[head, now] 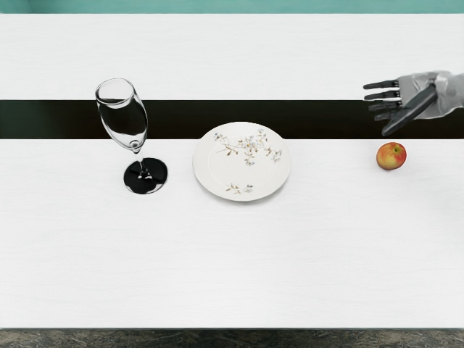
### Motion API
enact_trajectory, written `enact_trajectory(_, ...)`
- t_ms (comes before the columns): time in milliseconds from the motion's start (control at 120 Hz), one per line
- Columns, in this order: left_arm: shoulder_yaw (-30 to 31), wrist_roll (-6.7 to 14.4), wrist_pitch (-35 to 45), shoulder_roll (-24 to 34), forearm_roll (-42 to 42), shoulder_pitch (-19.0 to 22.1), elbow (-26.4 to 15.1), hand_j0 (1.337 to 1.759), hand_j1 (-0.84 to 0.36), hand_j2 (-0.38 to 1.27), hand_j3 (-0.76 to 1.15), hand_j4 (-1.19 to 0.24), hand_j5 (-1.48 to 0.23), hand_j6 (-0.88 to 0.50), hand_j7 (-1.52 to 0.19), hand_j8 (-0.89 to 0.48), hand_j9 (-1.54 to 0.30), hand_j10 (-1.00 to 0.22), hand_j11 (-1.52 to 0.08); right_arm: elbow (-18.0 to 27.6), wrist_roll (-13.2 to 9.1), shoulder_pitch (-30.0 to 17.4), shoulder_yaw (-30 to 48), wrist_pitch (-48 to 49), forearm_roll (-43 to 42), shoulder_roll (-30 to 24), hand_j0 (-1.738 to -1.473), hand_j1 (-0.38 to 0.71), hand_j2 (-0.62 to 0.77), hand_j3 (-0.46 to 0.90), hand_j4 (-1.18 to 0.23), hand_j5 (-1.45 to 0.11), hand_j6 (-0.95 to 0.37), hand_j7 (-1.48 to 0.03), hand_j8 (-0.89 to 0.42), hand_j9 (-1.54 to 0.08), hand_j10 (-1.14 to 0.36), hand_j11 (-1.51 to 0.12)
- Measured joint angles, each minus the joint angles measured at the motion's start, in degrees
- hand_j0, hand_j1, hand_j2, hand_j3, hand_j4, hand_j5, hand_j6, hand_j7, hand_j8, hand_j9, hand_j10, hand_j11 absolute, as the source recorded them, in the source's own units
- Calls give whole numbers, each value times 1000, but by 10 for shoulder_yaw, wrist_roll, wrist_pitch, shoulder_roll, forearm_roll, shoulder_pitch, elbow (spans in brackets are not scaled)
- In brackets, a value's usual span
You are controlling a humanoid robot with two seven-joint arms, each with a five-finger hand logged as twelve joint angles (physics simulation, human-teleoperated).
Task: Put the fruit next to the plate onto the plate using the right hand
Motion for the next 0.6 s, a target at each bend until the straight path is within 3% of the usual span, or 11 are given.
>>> enact_trajectory(208,0,0,0,0,0,0,0,1658,349,0,0,0,0,0,0,0,0,0,0,128,0,16,-34,0,-144,-1,-1658,-349,0,0,-1,0,0,0,0,0,0,0)
enact_trajectory(400,0,0,0,0,0,0,1,1658,349,0,0,0,0,0,0,0,0,0,0,192,0,72,-138,-1,-176,13,-1658,-349,0,0,-2,0,-2,0,-2,0,-1,0)
enact_trajectory(600,1,0,0,0,0,0,1,1658,349,0,0,0,0,0,0,0,0,0,0,245,0,107,-177,-42,-202,4,-1658,-349,0,0,-2,0,-3,0,-2,0,-2,0)
